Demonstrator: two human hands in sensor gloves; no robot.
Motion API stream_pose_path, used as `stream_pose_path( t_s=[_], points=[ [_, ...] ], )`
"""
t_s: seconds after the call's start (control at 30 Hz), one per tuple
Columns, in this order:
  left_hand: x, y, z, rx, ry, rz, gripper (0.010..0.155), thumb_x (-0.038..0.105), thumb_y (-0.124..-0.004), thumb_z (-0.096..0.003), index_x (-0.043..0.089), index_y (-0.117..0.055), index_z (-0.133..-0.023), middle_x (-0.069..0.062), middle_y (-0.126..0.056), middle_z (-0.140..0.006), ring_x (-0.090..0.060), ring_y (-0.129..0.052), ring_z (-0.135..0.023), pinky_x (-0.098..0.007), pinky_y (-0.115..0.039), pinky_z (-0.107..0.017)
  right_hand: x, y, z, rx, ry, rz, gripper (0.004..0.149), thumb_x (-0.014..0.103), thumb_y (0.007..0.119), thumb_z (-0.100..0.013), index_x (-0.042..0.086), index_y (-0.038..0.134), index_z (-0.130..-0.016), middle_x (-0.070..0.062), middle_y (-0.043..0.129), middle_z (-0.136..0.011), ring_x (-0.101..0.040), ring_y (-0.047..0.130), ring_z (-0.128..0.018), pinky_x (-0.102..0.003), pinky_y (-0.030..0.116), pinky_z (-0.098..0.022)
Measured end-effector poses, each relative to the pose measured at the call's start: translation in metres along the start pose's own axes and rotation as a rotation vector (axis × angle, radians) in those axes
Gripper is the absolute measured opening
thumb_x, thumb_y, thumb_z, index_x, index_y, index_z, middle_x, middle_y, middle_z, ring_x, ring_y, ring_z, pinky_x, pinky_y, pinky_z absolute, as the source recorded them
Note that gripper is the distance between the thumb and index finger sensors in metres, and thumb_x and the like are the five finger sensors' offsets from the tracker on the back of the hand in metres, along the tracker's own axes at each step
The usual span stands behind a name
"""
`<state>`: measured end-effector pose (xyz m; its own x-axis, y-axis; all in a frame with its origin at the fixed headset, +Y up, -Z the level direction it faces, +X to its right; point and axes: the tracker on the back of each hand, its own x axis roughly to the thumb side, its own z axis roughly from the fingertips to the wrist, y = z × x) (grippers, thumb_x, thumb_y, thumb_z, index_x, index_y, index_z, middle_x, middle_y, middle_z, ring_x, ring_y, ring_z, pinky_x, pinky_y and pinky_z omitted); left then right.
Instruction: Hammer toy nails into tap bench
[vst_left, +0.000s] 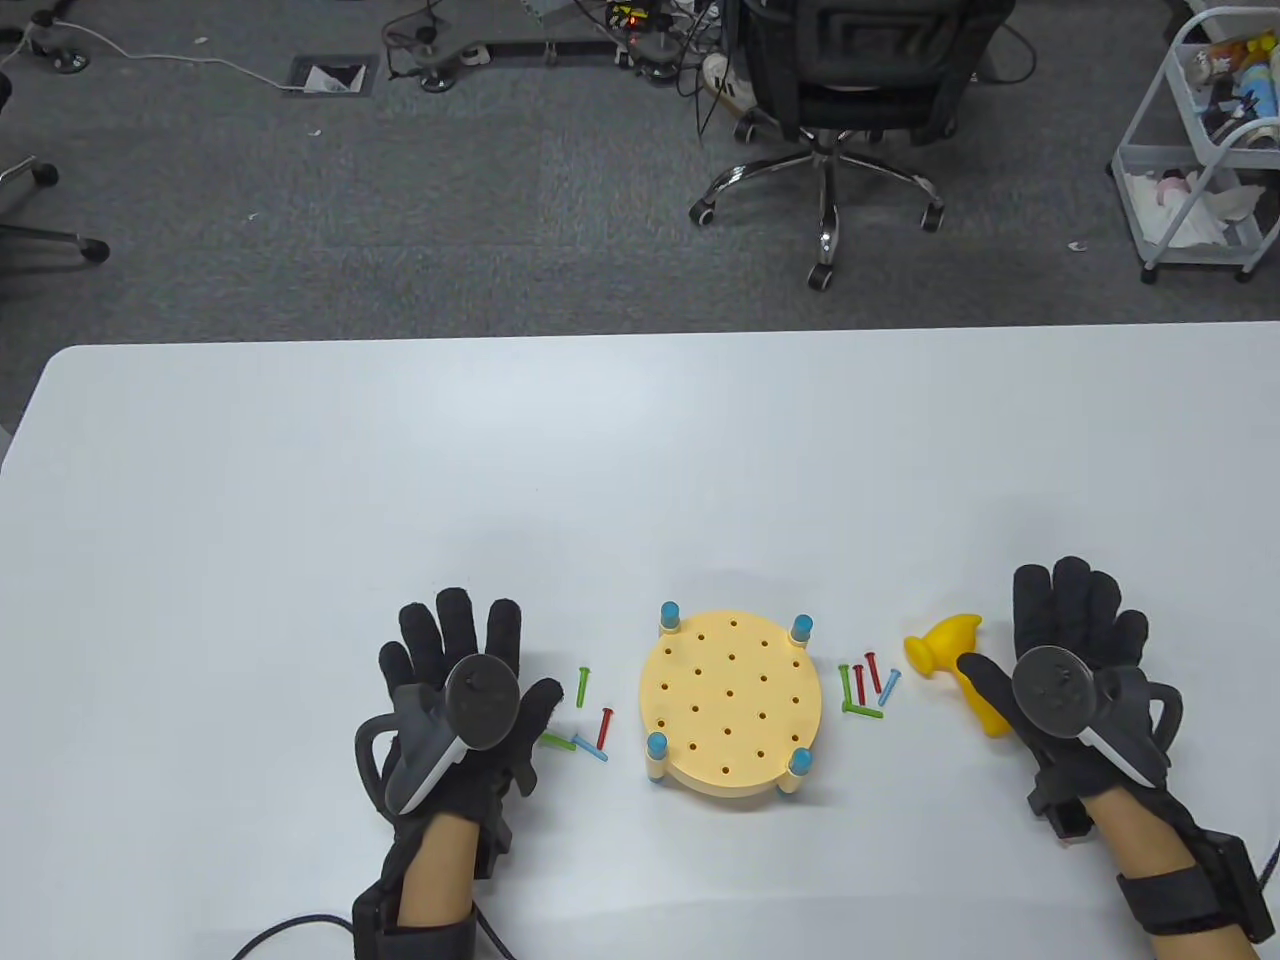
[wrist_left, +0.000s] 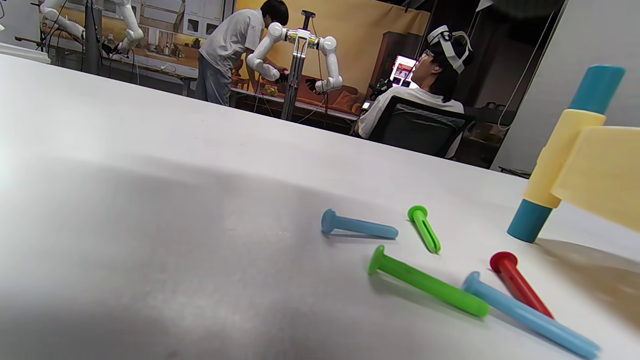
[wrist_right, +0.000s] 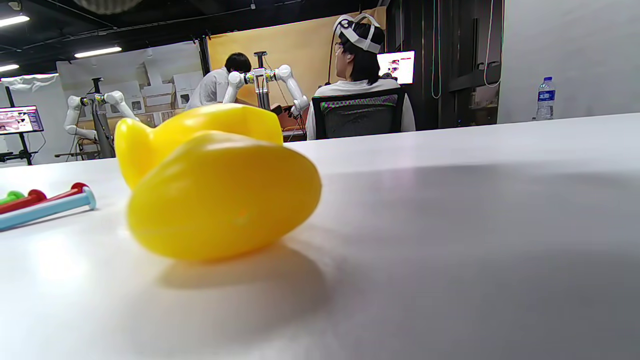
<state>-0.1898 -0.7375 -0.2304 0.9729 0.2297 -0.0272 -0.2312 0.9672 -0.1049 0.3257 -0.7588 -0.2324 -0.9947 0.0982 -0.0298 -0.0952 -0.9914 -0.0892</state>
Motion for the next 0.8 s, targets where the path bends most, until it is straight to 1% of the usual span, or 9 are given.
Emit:
stream_pose_path(
  t_s=[0.43, 0.7, 0.8],
  points=[
    [-0.0001, -0.0004, -0.0002, -0.015, 0.003, 0.006, 0.081, 0.064, -0.057, -0.0399, 0.038, -0.016, -0.105, -0.001, 0.011, -0.109, -0.040, 0.009, -0.100, -0.065, 0.000, -0.069, 0.0001, 0.0008, -0.0004, 0.005, -0.006, -0.005, 0.096, 0.068, 0.044, -0.042, 0.016, -0.001, -0.109, -0.023, -0.007, -0.110, -0.054, -0.002, -0.101, -0.074, 0.012, -0.064],
    [-0.0004, -0.0003, -0.0005, -0.017, 0.004, 0.011, 0.081, 0.064, -0.057, -0.0399, 0.038, -0.016, -0.105, -0.001, 0.011, -0.109, -0.040, 0.009, -0.100, -0.065, 0.000, -0.069, -0.0046, -0.0053, -0.0002, -0.001, 0.006, -0.066, 0.096, 0.068, 0.045, -0.042, 0.015, 0.001, -0.109, -0.024, -0.006, -0.110, -0.054, -0.001, -0.101, -0.075, 0.012, -0.064],
    [-0.0003, -0.0006, -0.0007, -0.021, 0.004, 0.012, 0.081, 0.064, -0.057, -0.0399, 0.038, -0.016, -0.105, -0.001, 0.011, -0.109, -0.040, 0.009, -0.100, -0.065, 0.000, -0.069, -0.0029, -0.0009, -0.0009, 0.058, 0.003, -0.077, 0.097, 0.068, 0.046, -0.042, 0.014, 0.002, -0.110, -0.024, -0.004, -0.111, -0.055, 0.000, -0.101, -0.075, 0.013, -0.064]
  ],
)
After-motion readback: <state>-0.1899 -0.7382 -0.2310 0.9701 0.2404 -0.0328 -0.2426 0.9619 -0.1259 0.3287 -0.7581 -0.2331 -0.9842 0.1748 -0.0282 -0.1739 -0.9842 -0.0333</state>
